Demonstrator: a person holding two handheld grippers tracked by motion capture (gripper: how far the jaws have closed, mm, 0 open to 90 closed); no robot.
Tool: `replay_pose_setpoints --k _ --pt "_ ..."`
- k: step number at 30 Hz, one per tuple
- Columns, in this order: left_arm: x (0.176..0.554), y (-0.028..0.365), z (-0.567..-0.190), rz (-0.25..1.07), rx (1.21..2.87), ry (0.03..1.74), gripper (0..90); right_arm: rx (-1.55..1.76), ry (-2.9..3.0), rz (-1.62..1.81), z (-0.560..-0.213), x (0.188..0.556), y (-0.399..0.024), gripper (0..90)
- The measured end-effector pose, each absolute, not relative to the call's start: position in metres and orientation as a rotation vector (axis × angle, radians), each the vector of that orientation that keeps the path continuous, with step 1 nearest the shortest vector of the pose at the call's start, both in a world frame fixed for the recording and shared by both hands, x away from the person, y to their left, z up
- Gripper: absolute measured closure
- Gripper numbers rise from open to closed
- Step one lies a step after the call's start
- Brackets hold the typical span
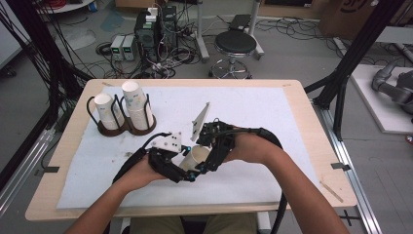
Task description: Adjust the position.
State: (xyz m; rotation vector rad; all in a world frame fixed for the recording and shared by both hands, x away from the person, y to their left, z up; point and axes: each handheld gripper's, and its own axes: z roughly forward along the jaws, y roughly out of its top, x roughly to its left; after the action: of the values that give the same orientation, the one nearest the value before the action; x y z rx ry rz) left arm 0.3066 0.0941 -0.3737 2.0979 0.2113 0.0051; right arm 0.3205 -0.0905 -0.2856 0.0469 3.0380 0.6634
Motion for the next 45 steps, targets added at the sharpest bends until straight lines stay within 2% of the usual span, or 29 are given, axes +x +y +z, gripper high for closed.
replay_pose_setpoints --k 11,20,38,45 --pt "0.306 0.115 -0.393 0.119 1.907 0.302 31.5 0.247 2.831 1.209 -0.279 0.326 -0.131 21.1" --pt "0.306 0.138 -0.409 0.199 1.756 0.373 30.8 0.519 2.677 1.418 -0.308 0.326 -0.187 21.1" --pt "0.305 0.159 -0.415 0.305 1.62 0.404 30.9 0.849 2.316 1.45 -0.382 0.309 -0.264 21.1" --pt "0.307 0.17 -0.415 0.351 1.543 0.405 31.0 0.935 2.185 1.492 -0.397 0.301 -0.281 21.1"
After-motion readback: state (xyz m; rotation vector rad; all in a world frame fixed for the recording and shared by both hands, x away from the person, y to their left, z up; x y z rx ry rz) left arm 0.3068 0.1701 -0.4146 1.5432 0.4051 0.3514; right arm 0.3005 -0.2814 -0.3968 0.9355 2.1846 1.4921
